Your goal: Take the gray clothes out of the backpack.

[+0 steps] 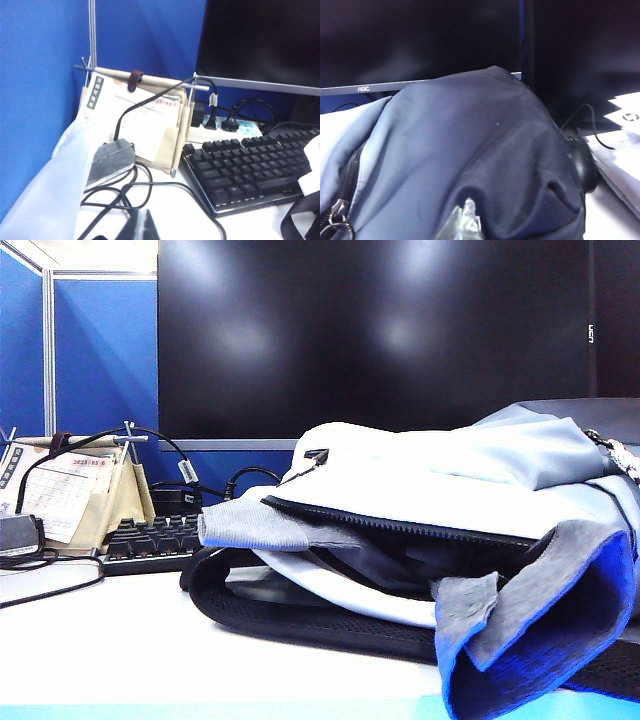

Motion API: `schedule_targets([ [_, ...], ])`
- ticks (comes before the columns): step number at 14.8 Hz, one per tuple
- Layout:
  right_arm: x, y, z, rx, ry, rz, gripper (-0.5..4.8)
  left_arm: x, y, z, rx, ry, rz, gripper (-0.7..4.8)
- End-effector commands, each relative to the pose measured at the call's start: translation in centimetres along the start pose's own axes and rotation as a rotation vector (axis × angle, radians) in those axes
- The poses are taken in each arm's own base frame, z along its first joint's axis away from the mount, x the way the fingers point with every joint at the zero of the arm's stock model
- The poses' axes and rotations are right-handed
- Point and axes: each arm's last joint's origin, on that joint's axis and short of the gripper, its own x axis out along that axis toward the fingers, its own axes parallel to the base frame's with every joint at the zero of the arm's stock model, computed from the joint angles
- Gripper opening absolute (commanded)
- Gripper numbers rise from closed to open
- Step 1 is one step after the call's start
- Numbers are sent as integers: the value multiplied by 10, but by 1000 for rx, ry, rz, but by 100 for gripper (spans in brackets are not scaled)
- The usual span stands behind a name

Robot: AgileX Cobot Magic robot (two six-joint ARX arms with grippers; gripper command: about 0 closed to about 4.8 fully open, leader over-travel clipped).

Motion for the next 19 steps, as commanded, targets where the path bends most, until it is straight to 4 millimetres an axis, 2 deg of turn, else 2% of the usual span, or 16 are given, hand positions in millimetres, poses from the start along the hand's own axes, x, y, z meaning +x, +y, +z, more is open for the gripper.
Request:
schedule_targets([
  [1, 0, 0, 1, -4, -20, -5, -5, 0, 0, 0, 5, -4, -1, -3],
  [3, 0, 0, 3, -5, -37, -3, -5, 0, 0, 0, 2, 0, -5, -3],
  [4, 0, 1, 6, 27, -74, 16, -5, 0, -1, 2, -52, -19, -37, -3],
  [7, -8, 7, 39, 522, -369, 225, -5, -3, -8, 20, -523, -118, -303, -1],
  [8, -14, 7, 54, 617, -484, 246, -5, -5, -10, 26, -724, -134, -376, 19],
  [9, -18, 8, 71, 665, -539, 256, -5, -7, -11, 30, -833, -131, -438, 32],
  [11, -21, 15, 119, 657, -566, 345, -5, -10, -14, 36, -821, -154, -535, 31],
  [12, -15, 22, 150, 612, -519, 449, -5, -10, -14, 38, -804, -162, -548, 30],
  [14, 23, 34, 197, 509, -300, 707, -5, -10, -14, 37, -807, -157, -543, 30],
  [15, 48, 44, 210, 493, -175, 843, -5, -10, -14, 37, -806, -156, -545, 30],
  [16, 77, 62, 214, 513, -50, 950, -5, -10, -14, 37, -807, -158, -543, 30],
  [18, 122, 109, 198, 462, 62, 1047, -5, -10, -14, 37, -805, -157, -547, 30],
  [19, 148, 144, 173, 449, 180, 980, 18, -10, -14, 38, -803, -160, -549, 30],
])
